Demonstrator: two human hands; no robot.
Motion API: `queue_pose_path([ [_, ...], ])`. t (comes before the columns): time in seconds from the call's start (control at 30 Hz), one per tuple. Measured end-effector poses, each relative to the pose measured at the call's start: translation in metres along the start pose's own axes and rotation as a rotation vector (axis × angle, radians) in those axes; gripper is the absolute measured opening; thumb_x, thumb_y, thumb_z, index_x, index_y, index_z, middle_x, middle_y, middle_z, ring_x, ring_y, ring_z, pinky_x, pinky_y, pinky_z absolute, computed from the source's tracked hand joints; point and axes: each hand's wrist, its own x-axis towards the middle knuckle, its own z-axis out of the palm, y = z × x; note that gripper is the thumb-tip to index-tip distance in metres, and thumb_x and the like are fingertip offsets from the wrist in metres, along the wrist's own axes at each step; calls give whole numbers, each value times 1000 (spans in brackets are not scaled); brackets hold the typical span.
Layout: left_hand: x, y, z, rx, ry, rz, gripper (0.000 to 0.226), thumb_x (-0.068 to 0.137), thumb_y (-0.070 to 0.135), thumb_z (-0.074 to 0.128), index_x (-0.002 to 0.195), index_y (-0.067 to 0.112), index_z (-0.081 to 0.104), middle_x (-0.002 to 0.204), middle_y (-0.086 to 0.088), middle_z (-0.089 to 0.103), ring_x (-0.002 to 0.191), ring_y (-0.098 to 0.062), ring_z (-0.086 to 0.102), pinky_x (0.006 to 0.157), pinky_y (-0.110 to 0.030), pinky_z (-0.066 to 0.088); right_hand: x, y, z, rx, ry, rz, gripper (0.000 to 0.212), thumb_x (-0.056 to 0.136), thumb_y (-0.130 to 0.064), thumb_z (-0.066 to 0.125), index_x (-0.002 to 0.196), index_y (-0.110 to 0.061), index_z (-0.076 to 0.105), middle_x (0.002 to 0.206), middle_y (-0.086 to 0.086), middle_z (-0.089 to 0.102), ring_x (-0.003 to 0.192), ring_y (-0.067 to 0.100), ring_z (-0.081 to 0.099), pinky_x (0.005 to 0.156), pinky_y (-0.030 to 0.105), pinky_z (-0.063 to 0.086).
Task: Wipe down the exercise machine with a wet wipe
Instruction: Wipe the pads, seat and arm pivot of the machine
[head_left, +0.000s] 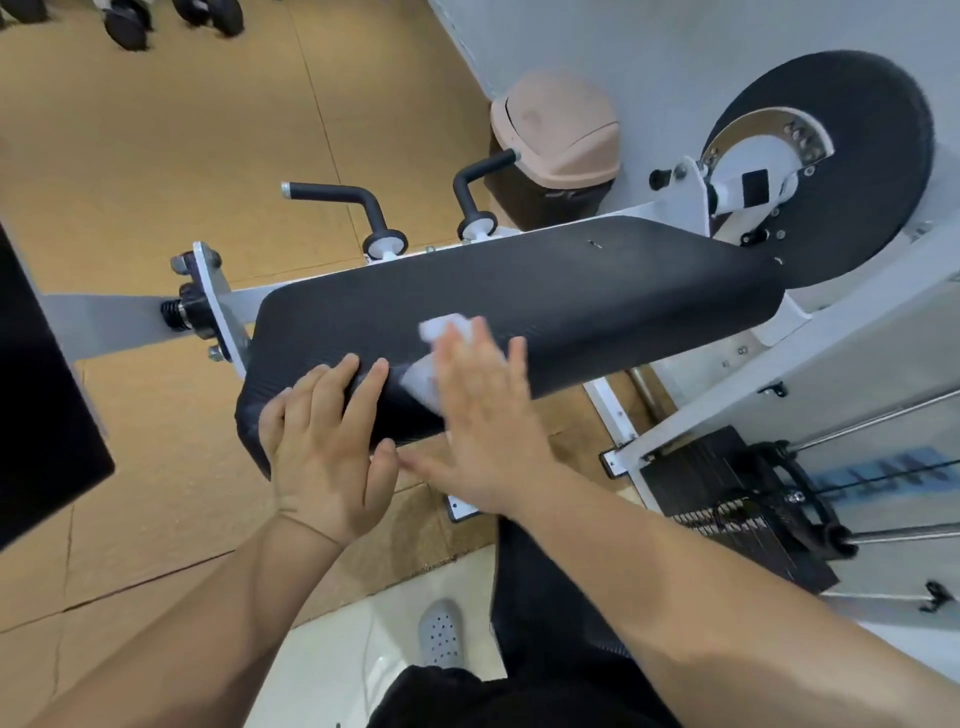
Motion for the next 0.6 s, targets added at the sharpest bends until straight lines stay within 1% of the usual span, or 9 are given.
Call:
queue_pose_path([
  [0.07, 1, -3, -3, -114, 21, -11, 68, 84, 38, 39, 142, 7, 56, 143, -16, 56, 130, -40, 50, 104, -54, 34, 2, -16, 5, -80, 4, -118, 102, 96, -78, 21, 163, -8, -9, 172, 13, -10, 158, 32, -15, 125, 62, -3],
  [0.13, 1, -6, -8, -273, 67, -18, 66, 88, 36, 36, 142, 3, 55, 143, -16, 56, 131, -38, 52, 106, -52, 37, 2, -1, 8, -119, 46, -148, 99, 97, -76, 27, 164, -11, -4, 173, 11, -7, 159, 30, -11, 125, 61, -8],
  [0.17, -1, -10, -12, -317, 93, -10, 65, 90, 36, 36, 141, 1, 55, 144, -17, 54, 131, -38, 51, 108, -51, 37, -1, 13, 9, -129, 69, -111, 99, 96, -75, 31, 165, -12, -1, 173, 11, -5, 159, 30, -8, 124, 60, -11],
  [0.23, -13, -21, -18, -309, 139, -25, 62, 92, 34, 38, 140, 0, 56, 145, -21, 51, 132, -39, 48, 111, -49, 34, -10, 49, 7, -147, 97, 76, 100, 94, -75, 32, 165, -10, 4, 173, 13, -1, 159, 32, -4, 124, 62, -10],
  [0.33, -37, -39, -22, -326, 195, -149, 61, 86, 26, 41, 137, -4, 55, 142, -24, 49, 130, -40, 46, 111, -50, 34, -20, 79, 1, -149, 30, 351, 101, 96, -78, 15, 163, -5, -3, 172, 17, -6, 158, 36, -9, 124, 67, 1],
  [0.4, -48, -44, -21, -458, 179, -187, 63, 84, 19, 40, 140, -7, 50, 146, -22, 45, 137, -35, 42, 115, -51, 33, -13, 60, 0, -113, 43, 365, 104, 94, -80, 7, 162, -1, -6, 171, 21, -9, 157, 39, -11, 125, 63, -1],
  [0.43, -52, -45, -21, -535, 167, -192, 63, 85, 18, 38, 143, -7, 47, 149, -19, 44, 140, -29, 40, 118, -49, 32, -8, 39, 0, -96, 48, 299, 105, 94, -80, 6, 161, 0, -6, 170, 22, -9, 157, 40, -12, 126, 61, -4],
  [0.5, -55, -47, -21, -679, 180, -219, 63, 91, 23, 34, 148, -3, 42, 152, -6, 44, 142, -18, 39, 117, -43, 34, 4, -16, 4, -57, 29, 42, 105, 95, -79, 13, 162, -1, -6, 170, 22, -9, 157, 40, -12, 125, 59, -9],
  [0.6, -55, -51, -29, -872, 185, -274, 64, 98, 41, 32, 152, 6, 39, 153, 5, 45, 143, -16, 42, 116, -41, 37, 20, -95, 12, -138, -15, -324, 107, 96, -76, 29, 160, -2, -14, 170, 20, -12, 157, 38, -14, 125, 56, -14],
])
